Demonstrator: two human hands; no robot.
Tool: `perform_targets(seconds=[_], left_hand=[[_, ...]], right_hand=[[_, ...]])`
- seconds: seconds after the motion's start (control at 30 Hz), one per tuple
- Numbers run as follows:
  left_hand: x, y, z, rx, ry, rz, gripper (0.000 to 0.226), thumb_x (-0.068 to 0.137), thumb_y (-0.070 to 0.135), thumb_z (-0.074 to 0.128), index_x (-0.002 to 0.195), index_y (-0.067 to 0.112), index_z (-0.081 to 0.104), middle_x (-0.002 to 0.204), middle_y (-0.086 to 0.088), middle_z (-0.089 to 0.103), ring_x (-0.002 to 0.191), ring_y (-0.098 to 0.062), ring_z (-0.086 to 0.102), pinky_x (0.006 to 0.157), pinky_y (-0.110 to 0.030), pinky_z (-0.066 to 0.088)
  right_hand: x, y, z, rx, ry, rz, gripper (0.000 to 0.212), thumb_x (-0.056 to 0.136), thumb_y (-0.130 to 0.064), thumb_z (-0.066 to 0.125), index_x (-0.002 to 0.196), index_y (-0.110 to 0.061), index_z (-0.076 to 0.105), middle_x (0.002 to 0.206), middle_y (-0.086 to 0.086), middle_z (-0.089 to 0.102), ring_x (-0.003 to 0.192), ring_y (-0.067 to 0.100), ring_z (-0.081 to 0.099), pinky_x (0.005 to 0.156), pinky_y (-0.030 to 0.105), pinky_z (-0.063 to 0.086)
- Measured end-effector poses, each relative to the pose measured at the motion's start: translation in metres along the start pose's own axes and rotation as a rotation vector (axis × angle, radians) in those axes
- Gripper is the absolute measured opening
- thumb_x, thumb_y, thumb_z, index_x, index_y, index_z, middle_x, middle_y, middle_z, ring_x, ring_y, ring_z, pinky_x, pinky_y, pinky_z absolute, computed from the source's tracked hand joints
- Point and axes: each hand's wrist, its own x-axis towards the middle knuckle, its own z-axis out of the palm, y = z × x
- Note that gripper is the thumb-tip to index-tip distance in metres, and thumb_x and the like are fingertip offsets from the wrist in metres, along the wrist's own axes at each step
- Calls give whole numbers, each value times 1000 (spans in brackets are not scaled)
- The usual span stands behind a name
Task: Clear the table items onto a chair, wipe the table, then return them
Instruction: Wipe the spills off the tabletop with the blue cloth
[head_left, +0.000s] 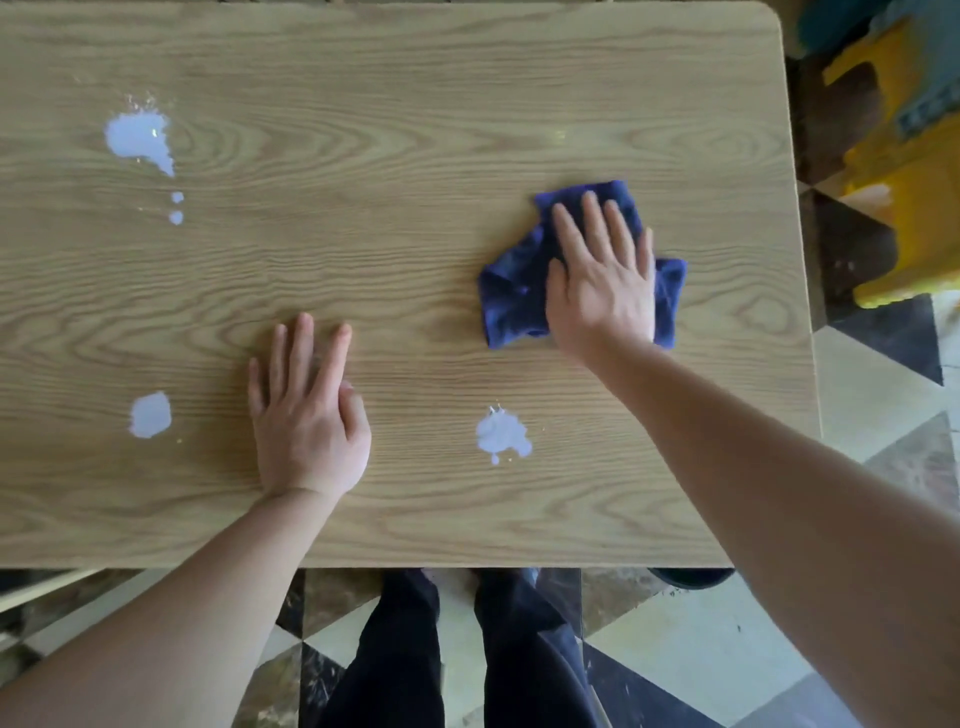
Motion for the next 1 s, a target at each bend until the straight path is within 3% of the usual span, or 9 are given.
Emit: perform_targets(seconds=[0.23,0.33,0.47,0.6,0.77,0.9,1.0], left_hand=[[2,3,-4,17,-10,-6,65,88,25,33,152,30,31,165,-4,17,154,-25,10,123,-52,10],[1,2,-4,6,-9,3,65,87,26,32,152,29,30,165,-4,16,154,-26,10,123,-53,10],[0,-1,0,-18,13,13,62,90,24,35,151,31,32,165,-3,18,154,-25,11,123,-52,10],[1,-7,4,-150,52,0,51,98,21,35,147,31,41,163,0,25,154,-21,13,123,-50,11],[2,-10,6,-277,112,-8,44,99,28,35,138,27,56,159,-1,36,152,-20,21,124,-45,11],[3,-10,4,-294,130,-11,45,101,36,33,136,27,58,157,-1,39,151,-21,23,123,-43,11],[2,-7,5,-261,133,-18,43,101,33,34,137,27,56,157,-1,39,151,-21,24,123,-43,11]], right_hand=[[-51,-18,2,183,117,783,62,102,-38,31,159,-25,9,167,-3,6,153,18,1,123,48,-3],[-67,-51,8,237,139,927,61,102,-36,30,159,-25,9,167,-3,3,153,18,-2,122,47,-4],[-77,-107,19,241,121,934,61,101,-34,32,158,-25,12,167,0,4,153,21,-1,122,50,-3],[-90,-135,29,203,52,734,63,100,-34,31,159,-23,11,167,3,1,153,22,-5,122,51,-5],[-116,-119,32,53,-56,140,65,97,-37,34,158,-22,18,166,5,9,153,23,1,122,52,2],[-126,-106,27,-10,-129,-241,65,96,-37,36,157,-22,21,166,5,11,154,25,3,121,55,7],[-132,-84,27,-84,-171,-649,63,96,-38,40,156,-24,26,165,2,18,153,25,10,122,54,8]])
